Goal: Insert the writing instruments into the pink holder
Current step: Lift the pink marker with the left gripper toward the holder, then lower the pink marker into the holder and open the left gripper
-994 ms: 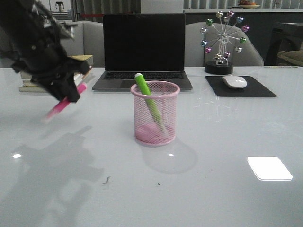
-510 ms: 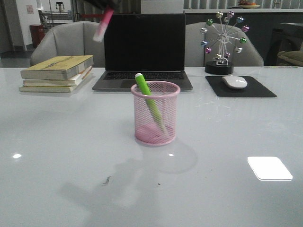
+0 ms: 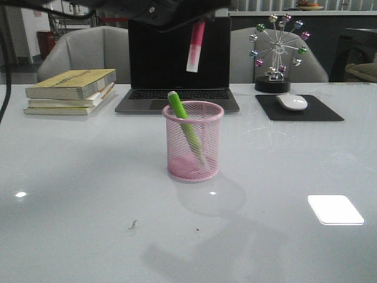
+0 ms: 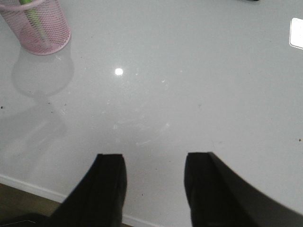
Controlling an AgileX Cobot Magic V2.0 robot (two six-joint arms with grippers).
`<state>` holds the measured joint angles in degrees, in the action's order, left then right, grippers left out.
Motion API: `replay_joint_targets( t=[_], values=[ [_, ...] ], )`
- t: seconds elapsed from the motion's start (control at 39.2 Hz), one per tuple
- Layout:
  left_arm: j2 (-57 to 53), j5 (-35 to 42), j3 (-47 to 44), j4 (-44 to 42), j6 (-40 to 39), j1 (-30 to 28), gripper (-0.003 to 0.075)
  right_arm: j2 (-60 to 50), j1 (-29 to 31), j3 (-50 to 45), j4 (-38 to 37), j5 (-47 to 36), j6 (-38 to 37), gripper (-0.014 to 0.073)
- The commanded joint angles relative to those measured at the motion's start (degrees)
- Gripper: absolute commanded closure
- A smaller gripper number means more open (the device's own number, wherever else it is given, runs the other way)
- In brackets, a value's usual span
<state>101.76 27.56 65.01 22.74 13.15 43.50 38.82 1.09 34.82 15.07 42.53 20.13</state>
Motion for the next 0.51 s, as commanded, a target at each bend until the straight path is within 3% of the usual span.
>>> replay_joint_targets(
  t=[0.0, 0.48],
  values=[
    [-0.7, 11.9, 0.1, -0.1, -2.4, 1.3, 0.0623, -0.2, 0.5, 1.5, 0.0, -2.7, 0.5, 0.0177],
    [6.8, 13.4, 0.1, -0.1, -5.0, 1.7, 0.0622, -0.2, 0.5, 1.5, 0.0, -1.4, 0.5, 0.0177]
  ],
)
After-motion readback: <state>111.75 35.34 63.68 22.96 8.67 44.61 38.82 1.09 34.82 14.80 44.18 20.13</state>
